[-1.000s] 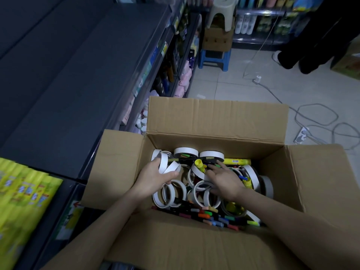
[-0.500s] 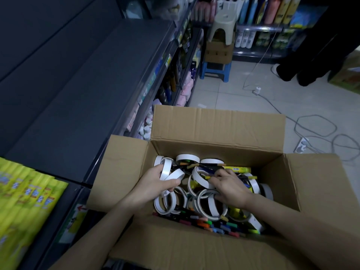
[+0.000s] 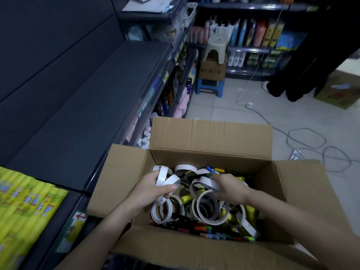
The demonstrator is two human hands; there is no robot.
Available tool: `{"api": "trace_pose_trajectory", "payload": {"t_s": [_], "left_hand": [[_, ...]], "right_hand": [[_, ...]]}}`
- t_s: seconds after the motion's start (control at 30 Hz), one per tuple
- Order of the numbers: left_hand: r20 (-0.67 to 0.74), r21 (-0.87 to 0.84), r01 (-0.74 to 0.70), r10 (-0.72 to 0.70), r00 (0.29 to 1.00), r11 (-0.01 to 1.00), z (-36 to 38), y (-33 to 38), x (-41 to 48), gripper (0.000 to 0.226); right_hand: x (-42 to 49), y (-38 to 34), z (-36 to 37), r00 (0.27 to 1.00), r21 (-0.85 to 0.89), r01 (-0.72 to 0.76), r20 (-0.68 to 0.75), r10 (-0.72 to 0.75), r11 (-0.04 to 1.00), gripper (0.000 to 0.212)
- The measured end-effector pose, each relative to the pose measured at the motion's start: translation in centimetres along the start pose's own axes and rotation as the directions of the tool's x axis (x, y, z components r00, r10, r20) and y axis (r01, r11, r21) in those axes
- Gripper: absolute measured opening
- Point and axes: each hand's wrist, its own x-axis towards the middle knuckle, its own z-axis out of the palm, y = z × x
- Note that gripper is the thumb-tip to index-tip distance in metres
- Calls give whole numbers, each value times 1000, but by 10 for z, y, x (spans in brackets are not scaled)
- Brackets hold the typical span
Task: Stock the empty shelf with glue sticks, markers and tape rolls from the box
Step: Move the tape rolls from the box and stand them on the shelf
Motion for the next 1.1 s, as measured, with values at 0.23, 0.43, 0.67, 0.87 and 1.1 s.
{"api": "trace_pose_trajectory", "payload": {"t_s": [0.23,0.43,0.67,0.87,1.1], "left_hand": [[24,45,-20,19,1000,999,-3,12,-10,20],[-9,-45,-22,22,1000,999,-4,17,-23,16],[-95,-157,-43,28,995,987,-6,15,-45,38],[-276,-124,-127,89,957,984,-7,19,-73,23],[-494,-105,-295,208,844,950,-23,19,-127,29]], "right_hand": [[-19,-17,-12,990,568,-135,37,138,812,22],[-30,-38,-20,993,779,-120,91,78,616,28],[-39,-65,-33,998,827,-66,50,44,558,15],[-52,-87,-48,999,881,-32,39,-5,471,15],[-65,-134,-57,993,898,97,-62,-96,430,16]]}}
